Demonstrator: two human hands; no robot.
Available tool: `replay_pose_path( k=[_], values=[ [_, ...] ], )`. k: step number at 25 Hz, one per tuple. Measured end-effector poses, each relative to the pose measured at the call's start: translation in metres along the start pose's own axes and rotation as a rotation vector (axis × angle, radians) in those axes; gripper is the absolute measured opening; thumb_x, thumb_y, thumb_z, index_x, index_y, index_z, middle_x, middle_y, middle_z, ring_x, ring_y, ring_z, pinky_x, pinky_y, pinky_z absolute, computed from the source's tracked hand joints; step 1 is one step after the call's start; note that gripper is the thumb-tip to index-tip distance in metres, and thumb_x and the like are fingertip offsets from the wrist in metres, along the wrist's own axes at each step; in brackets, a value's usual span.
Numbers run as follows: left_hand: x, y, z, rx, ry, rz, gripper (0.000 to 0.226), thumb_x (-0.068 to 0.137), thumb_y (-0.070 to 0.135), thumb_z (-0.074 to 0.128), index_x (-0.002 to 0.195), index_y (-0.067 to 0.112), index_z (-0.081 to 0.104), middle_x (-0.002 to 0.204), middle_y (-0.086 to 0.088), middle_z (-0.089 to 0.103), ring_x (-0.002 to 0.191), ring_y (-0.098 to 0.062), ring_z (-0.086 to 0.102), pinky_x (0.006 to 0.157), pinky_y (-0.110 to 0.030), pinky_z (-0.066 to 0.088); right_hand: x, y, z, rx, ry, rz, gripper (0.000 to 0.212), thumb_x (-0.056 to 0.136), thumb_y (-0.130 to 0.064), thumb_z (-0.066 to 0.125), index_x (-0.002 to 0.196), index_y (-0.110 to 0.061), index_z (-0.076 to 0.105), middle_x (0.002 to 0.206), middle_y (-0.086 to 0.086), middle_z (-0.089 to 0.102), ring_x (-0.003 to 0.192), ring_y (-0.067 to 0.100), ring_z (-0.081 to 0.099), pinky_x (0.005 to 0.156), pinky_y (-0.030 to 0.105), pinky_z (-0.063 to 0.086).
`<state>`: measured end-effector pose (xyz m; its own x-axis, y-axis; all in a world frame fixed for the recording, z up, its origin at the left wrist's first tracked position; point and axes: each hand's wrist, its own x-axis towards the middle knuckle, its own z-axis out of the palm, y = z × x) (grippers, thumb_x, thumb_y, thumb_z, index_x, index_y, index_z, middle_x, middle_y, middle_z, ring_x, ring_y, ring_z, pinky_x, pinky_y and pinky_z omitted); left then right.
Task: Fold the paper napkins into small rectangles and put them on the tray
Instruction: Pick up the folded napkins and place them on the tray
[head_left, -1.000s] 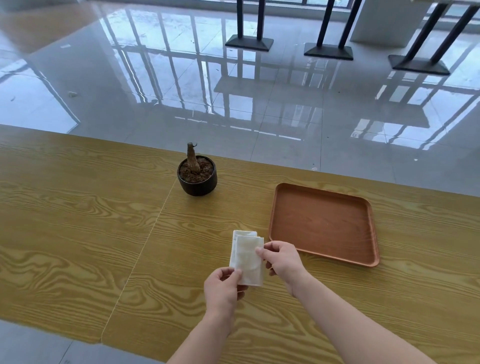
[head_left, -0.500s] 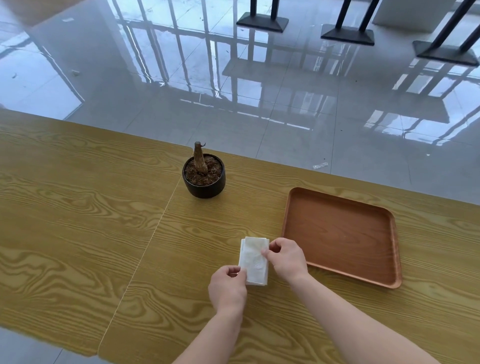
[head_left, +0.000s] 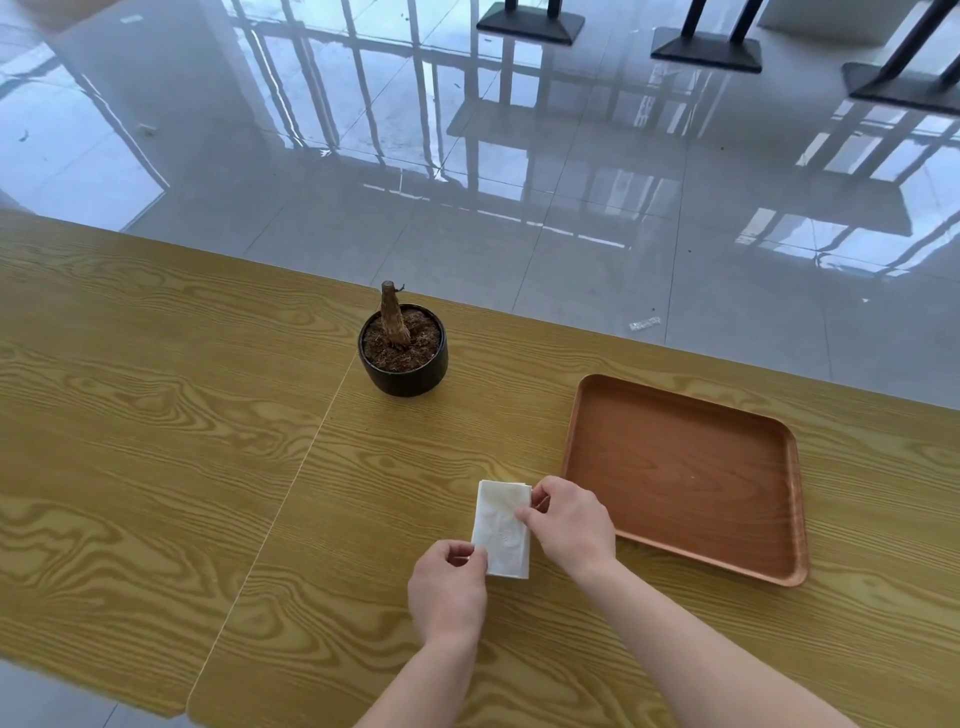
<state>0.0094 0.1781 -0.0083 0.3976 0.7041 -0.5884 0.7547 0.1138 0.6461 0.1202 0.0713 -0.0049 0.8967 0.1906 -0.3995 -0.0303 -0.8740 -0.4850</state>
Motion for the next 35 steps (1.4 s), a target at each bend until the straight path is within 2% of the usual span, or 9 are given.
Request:
replay_pose_path(
  k=[3, 7, 10, 13, 16, 21, 26, 32, 35],
  values=[
    [0.0, -0.001, -0.001, 0.014, 0.016, 0.014, 0.009, 0.08, 0.029, 0.075, 0.083, 0.028, 0.066, 0.08, 0.011, 0.069, 0.075, -0.007, 0.064, 0.061, -0.026, 0.046, 0.001, 0.001, -0.003, -0.012, 0.008, -0.059, 0.021, 0.084, -0.045, 0.071, 0.095, -0.028, 0.064, 0.085, -0.009, 0.071, 0.082, 0.017, 0.067, 0.074, 0.038, 0.058],
    [-0.002, -0.004, -0.003, 0.004, 0.076, 0.021, 0.027, 0.081, 0.031, 0.074, 0.1, 0.021, 0.058, 0.086, 0.003, 0.061, 0.08, -0.017, 0.062, 0.071, -0.036, 0.048, 0.005, 0.006, -0.011, 0.01, 0.079, -0.119, 0.026, 0.087, -0.044, 0.07, 0.105, -0.026, 0.064, 0.091, -0.01, 0.069, 0.086, 0.016, 0.065, 0.073, 0.036, 0.055],
    [-0.014, -0.009, -0.001, -0.156, 0.034, -0.135, 0.022, 0.085, 0.024, 0.072, 0.098, 0.015, 0.057, 0.088, -0.004, 0.065, 0.07, -0.024, 0.069, 0.066, -0.045, 0.061, 0.012, 0.008, -0.016, -0.054, 0.075, -0.284, 0.025, 0.092, -0.04, 0.066, 0.112, -0.026, 0.067, 0.1, -0.012, 0.064, 0.095, 0.013, 0.059, 0.076, 0.033, 0.053],
    [-0.027, -0.012, 0.005, -0.358, -0.067, -0.323, 0.015, 0.09, 0.015, 0.069, 0.095, 0.002, 0.063, 0.084, -0.017, 0.07, 0.061, -0.027, 0.067, 0.052, -0.036, 0.059, 0.021, -0.001, -0.016, -0.245, -0.011, -0.457, 0.033, 0.097, -0.04, 0.056, 0.126, -0.024, 0.061, 0.116, -0.008, 0.062, 0.108, 0.018, 0.048, 0.088, 0.038, 0.05],
    [-0.036, -0.009, 0.01, -0.459, -0.139, -0.431, 0.016, 0.092, 0.012, 0.069, 0.092, -0.003, 0.062, 0.085, -0.025, 0.07, 0.066, -0.036, 0.068, 0.055, -0.04, 0.059, 0.027, -0.011, -0.012, -0.433, -0.058, -0.539, 0.026, 0.101, -0.037, 0.047, 0.111, -0.02, 0.064, 0.111, -0.003, 0.063, 0.103, 0.022, 0.046, 0.088, 0.037, 0.044],
    [-0.034, -0.006, 0.011, -0.51, -0.126, -0.457, 0.016, 0.09, 0.008, 0.071, 0.089, -0.007, 0.065, 0.078, -0.024, 0.069, 0.059, -0.032, 0.065, 0.051, -0.036, 0.056, 0.025, -0.013, -0.006, -0.546, -0.059, -0.511, 0.017, 0.099, -0.024, 0.047, 0.096, -0.02, 0.063, 0.099, -0.001, 0.06, 0.099, 0.024, 0.048, 0.086, 0.036, 0.035],
    [-0.025, -0.008, 0.005, -0.456, -0.054, -0.395, 0.008, 0.087, 0.009, 0.073, 0.082, 0.005, 0.067, 0.076, -0.015, 0.074, 0.059, -0.026, 0.069, 0.049, -0.031, 0.054, 0.017, -0.015, -0.003, -0.564, -0.039, -0.461, 0.01, 0.097, -0.022, 0.053, 0.093, -0.02, 0.062, 0.096, 0.0, 0.062, 0.093, 0.022, 0.051, 0.073, 0.031, 0.034],
    [-0.013, -0.009, -0.003, -0.274, -0.02, -0.271, 0.006, 0.083, 0.01, 0.073, 0.078, 0.012, 0.073, 0.063, -0.006, 0.072, 0.053, -0.02, 0.062, 0.055, -0.034, 0.054, 0.003, -0.013, 0.007, -0.456, -0.046, -0.307, 0.007, 0.097, -0.023, 0.054, 0.098, -0.02, 0.059, 0.1, 0.0, 0.065, 0.094, 0.022, 0.059, 0.068, 0.032, 0.044],
    [-0.009, -0.008, -0.008, -0.108, 0.029, -0.172, 0.008, 0.081, 0.017, 0.074, 0.089, 0.016, 0.073, 0.076, 0.004, 0.072, 0.068, -0.013, 0.064, 0.065, -0.033, 0.05, -0.01, -0.006, 0.012, -0.377, -0.021, -0.253, 0.011, 0.096, -0.029, 0.052, 0.096, -0.02, 0.057, 0.098, 0.0, 0.065, 0.09, 0.021, 0.063, 0.071, 0.033, 0.048]
  ],
)
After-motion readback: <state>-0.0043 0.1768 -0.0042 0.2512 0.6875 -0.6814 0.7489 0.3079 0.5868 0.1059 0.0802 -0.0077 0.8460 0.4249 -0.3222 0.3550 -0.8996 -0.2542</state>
